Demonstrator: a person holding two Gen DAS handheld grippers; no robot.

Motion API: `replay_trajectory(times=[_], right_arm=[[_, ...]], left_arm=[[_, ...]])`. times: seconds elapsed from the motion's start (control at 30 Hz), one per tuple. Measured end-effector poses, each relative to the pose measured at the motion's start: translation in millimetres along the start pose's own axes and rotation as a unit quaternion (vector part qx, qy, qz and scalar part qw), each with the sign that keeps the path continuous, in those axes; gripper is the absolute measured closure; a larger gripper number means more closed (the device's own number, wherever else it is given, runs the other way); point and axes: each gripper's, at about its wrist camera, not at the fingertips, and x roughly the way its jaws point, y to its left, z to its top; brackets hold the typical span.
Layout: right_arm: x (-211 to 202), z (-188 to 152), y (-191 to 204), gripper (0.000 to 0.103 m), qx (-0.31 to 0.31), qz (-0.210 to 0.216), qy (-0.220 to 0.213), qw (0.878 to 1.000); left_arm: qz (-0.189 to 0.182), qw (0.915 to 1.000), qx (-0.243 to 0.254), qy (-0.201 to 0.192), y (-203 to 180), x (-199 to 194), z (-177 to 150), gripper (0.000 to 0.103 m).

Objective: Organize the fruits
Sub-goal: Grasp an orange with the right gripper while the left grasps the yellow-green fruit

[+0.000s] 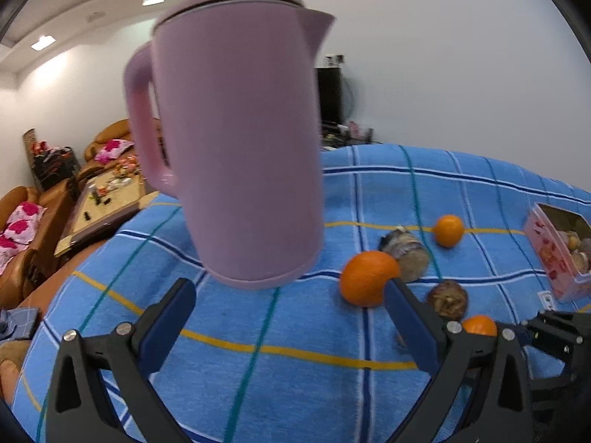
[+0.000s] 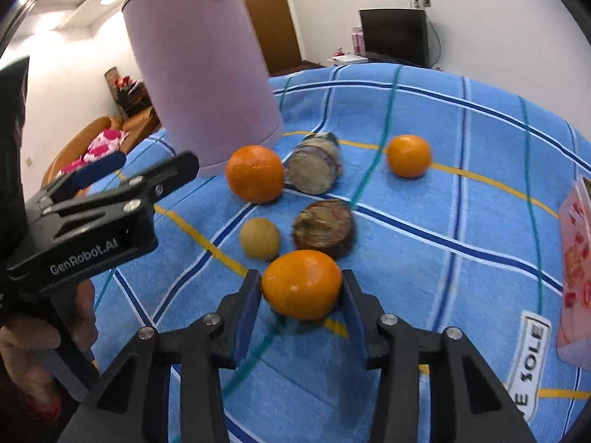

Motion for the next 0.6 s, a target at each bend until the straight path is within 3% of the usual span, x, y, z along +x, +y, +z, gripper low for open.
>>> replay_trajectory(times=[0.2,0.3,0.43,0.6], right_arm=[[-30.0,-6.3,-20.9,0.058,-0.003,-0.055,-0.051,0.997],[-39.1,-11.2,-30.7,0.058,0.000,-0.064,-0.059,0.996],[-46.5,-13.9,-39.8,0.058,0.012,-0.062,-0.065,0.996],[-47.1,-15.2,-39.4,0.058,0.012,-0.059,-0.062,0.996]], left_arm=[[-0.084,0.9957,0.040,0.005,-23.8,-2.9,-2.7,0.005],[-0.109,0.9904,0.082,0.020,-42.5,0.9,-7.9,0.020],[-0.115,0.9853,0.117,0.050,-59.6,12.4,-11.9,0.030],[-0.127,0.9802,0.130,0.080,-69.4,22.8,-13.8,0.033]])
